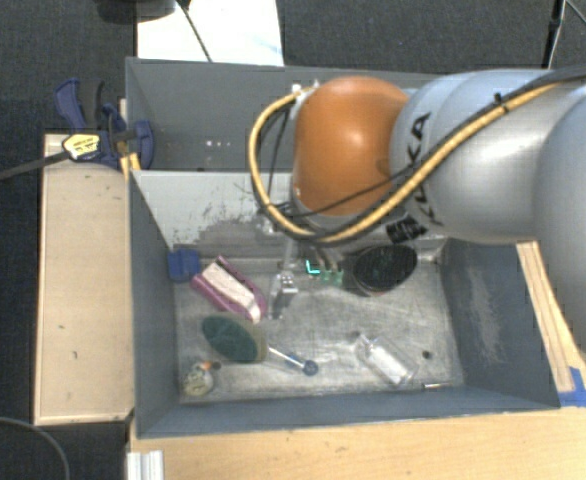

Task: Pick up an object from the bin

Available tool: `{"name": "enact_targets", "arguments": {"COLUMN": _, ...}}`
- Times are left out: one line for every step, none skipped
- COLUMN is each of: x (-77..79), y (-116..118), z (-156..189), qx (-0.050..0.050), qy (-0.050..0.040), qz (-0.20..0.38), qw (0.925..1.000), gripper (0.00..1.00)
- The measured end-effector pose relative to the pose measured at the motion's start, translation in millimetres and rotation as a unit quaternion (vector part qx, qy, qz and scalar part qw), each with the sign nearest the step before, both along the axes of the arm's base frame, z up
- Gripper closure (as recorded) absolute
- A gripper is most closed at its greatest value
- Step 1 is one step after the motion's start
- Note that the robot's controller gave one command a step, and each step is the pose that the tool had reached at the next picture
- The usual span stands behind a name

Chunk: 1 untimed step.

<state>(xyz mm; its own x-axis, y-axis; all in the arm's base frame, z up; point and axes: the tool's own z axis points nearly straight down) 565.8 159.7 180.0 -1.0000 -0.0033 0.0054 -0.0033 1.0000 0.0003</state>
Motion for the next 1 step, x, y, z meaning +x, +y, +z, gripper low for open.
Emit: {"name": "enact_targets", "arguments": {"x": -12.4, "y": 19.9, "z": -78.8, "qx": 0.001, "qy": -0.0087, "qz": 0.112, "qw": 0.9937, "gripper": 0.0}}
